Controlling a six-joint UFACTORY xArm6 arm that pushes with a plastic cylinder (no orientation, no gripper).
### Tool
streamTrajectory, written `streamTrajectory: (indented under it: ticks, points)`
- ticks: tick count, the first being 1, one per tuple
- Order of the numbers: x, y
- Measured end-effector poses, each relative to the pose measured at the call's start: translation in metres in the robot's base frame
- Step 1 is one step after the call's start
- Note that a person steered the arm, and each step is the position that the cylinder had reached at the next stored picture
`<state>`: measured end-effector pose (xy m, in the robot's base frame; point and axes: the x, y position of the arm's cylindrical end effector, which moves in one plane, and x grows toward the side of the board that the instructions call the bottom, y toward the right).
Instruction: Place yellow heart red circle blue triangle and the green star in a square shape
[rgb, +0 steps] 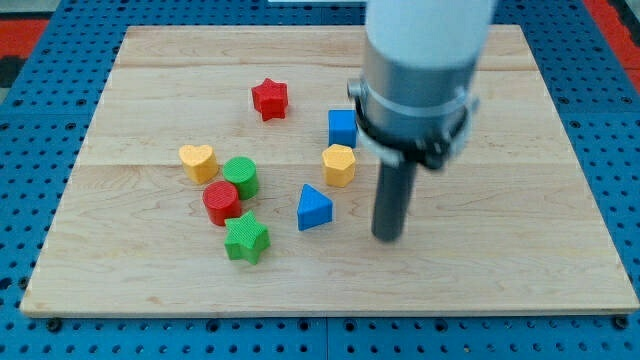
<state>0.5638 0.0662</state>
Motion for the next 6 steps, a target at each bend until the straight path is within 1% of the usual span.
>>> streamTrajectory:
  ticks: [1, 2, 3, 5, 6]
  points:
    - [0.023, -0.02]
    - [0.0, -0.069]
    - [-0.018, -0.094]
    - [-0.019, -0.101]
    - [-0.023, -0.141]
